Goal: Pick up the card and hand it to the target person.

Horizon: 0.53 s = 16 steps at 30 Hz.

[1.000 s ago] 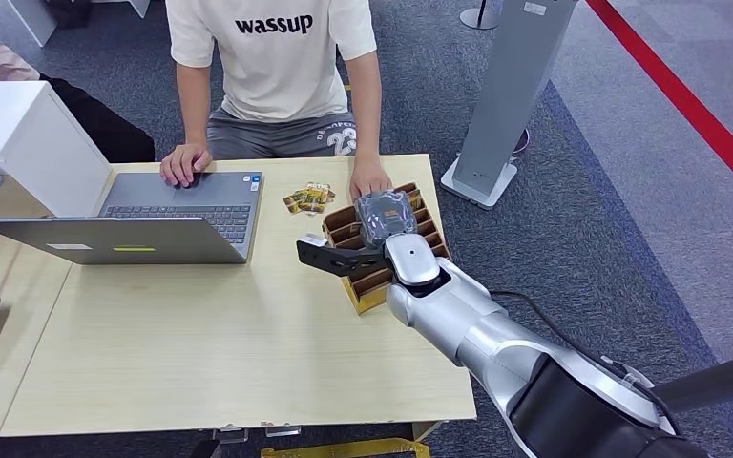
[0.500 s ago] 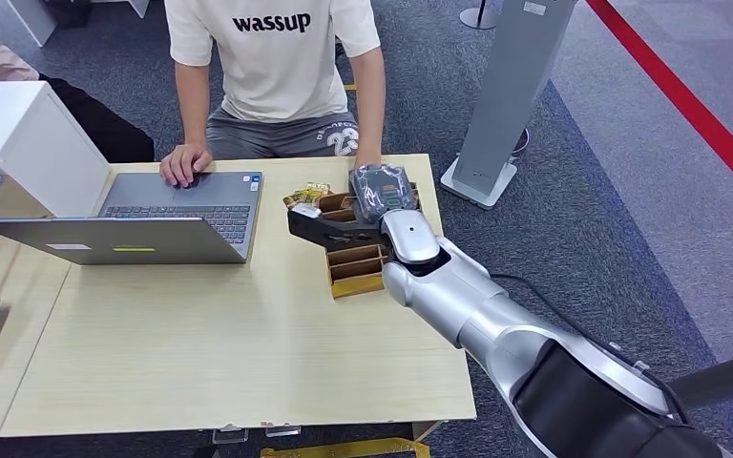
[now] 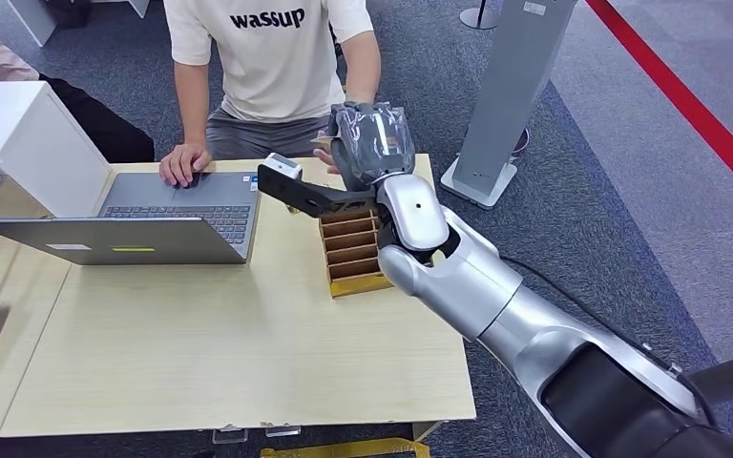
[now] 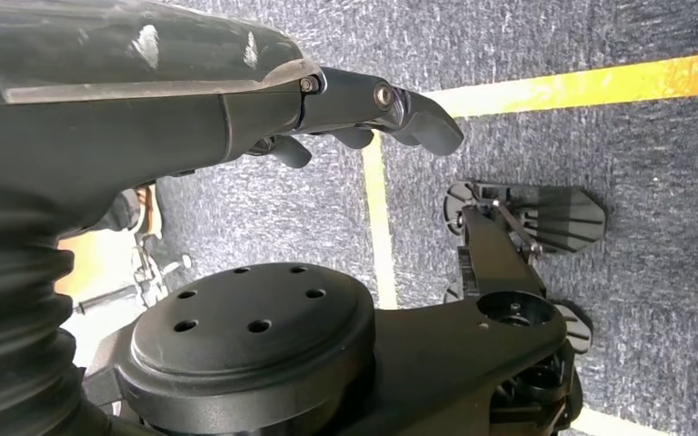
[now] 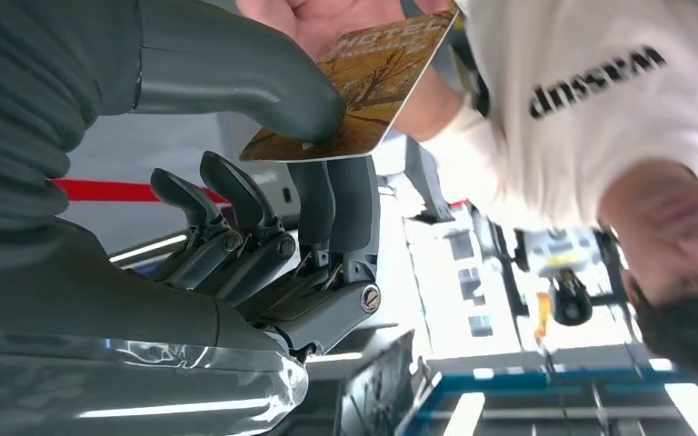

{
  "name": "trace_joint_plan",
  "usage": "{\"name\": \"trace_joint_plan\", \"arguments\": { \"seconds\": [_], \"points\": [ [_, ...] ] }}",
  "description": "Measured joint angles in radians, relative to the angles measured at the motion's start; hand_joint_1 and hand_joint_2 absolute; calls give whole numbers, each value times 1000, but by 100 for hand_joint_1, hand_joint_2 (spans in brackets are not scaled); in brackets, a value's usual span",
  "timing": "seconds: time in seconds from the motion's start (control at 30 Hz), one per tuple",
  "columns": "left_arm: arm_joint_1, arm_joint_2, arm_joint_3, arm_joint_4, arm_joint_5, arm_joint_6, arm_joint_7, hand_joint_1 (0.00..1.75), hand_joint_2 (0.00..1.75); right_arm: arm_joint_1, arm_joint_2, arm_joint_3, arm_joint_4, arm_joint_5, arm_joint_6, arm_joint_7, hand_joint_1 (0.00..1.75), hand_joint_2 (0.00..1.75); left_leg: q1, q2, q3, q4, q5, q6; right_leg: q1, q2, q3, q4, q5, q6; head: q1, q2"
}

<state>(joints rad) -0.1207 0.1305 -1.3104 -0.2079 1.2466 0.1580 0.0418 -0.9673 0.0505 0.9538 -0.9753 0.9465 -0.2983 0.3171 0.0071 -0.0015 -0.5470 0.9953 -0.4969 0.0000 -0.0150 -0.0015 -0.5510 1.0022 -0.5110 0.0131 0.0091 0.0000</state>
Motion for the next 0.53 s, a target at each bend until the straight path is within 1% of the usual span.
{"name": "trace_joint_plan", "arguments": {
  "seconds": [0.17,0.2,0.23,0.3,0.33,0.37,0.43,0.53],
  "points": [
    [-2,0,0,0,-2,-9,0,0,175,45,-10,-25,-69,50,-113,-54,164,175,0,0,0,0,0,0,0,0,0,0,0,0,0,0],
    [-2,0,0,0,-2,-11,0,0,175,52,-12,-29,-76,55,-132,-65,143,175,0,0,0,0,0,0,0,0,0,0,0,0,0,0],
    [-2,0,0,0,-2,-14,-1,0,175,59,-13,-32,-81,59,-150,-77,106,175,0,0,0,0,0,0,0,0,0,0,0,0,1,0],
    [-3,0,0,0,-3,-20,-4,0,175,74,-14,-40,-87,64,-176,-97,24,175,0,0,0,0,0,0,0,0,0,0,0,0,1,0],
    [-3,0,-1,0,-4,-22,-6,0,131,81,-14,-43,-88,65,-183,-104,4,175,0,0,0,0,0,0,0,0,0,0,0,0,1,0],
    [-3,0,-1,0,-4,-23,-8,0,87,87,-14,-46,-88,65,-187,-110,0,175,0,0,0,0,0,0,0,0,0,0,0,0,1,0],
    [-3,0,-1,0,-3,-24,-14,0,0,99,-14,-50,-88,61,-193,-122,0,175,0,0,0,0,0,0,0,0,0,0,0,0,0,0],
    [-2,0,-1,0,2,-22,-19,0,0,115,-13,-53,-87,50,-204,-142,0,175,0,0,0,0,0,0,0,0,0,0,0,0,0,0]
  ]
}}
